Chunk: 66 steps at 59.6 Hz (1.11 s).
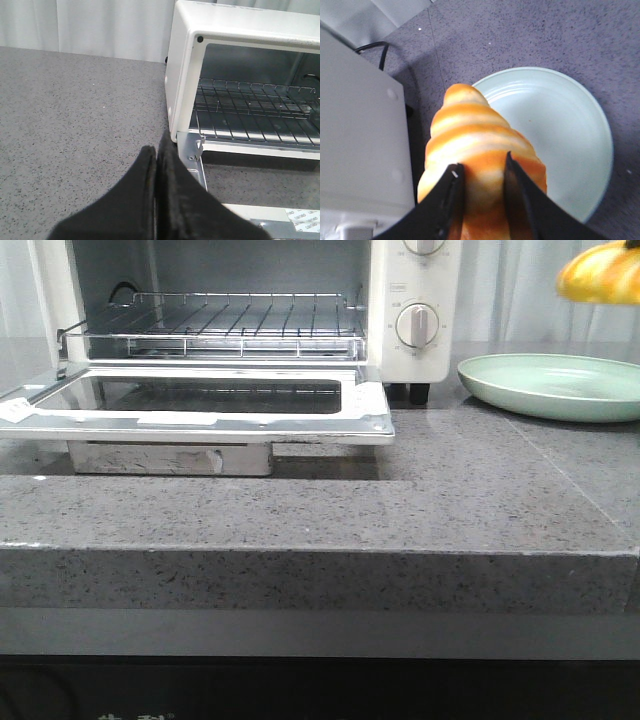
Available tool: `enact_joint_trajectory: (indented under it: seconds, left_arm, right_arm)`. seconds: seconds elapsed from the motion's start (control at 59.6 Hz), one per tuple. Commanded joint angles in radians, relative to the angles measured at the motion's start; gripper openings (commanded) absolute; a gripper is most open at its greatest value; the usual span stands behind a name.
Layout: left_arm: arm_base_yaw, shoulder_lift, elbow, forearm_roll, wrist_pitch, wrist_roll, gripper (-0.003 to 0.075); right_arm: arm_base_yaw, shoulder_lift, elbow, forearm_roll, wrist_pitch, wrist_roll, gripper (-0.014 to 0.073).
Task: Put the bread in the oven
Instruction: 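Lift the croissant with the right gripper and carry it into the oven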
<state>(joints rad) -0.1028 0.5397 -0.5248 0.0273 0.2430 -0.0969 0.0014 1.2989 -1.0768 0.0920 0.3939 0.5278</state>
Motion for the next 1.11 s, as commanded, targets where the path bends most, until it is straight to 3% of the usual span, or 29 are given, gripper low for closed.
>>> enact_joint_trajectory:
  seconds: [0.0, 0.201, 0.386, 0.537, 0.671, 0.923, 1.091]
  left_arm:
    - [0.001, 0.0, -0.03, 0.002, -0.085, -0.01, -0.002]
    - [0.001, 0.0, -0.03, 0.002, -0.085, -0.01, -0.002]
    - [0.001, 0.0, -0.03, 0.002, -0.085, -0.01, -0.002]
    - [0.001, 0.0, -0.03, 0.002, -0.085, -0.01, -0.002]
    - [0.001, 0.0, -0.03, 0.002, -0.085, -0.01, -0.002]
    - [0.001, 0.0, -0.03, 0.002, -0.085, -0.01, -0.002]
    - [0.001, 0.0, -0.03, 0.002, -0.085, -0.01, -0.002]
  right_arm:
    - [0.001, -0.113, -0.001, -0.031, 0.019, -0.002, 0.0152]
    - [0.087, -0.34, 0.161, -0.038, 0.046, -0.013, 0.0152]
    - [0.298, -0.417, 0.231, 0.013, 0.015, -0.013, 0.0152]
    - [0.487, -0.329, 0.23, 0.064, -0.144, -0.013, 0.0152]
    - [0.588, -0.176, 0.198, 0.133, -0.336, -0.012, 0.0152]
    - [0.598, 0.086, 0.013, 0.289, -0.482, -0.012, 0.0152]
    - [0.598, 0.209, -0.101, 0.334, -0.502, -0.012, 0.0152]
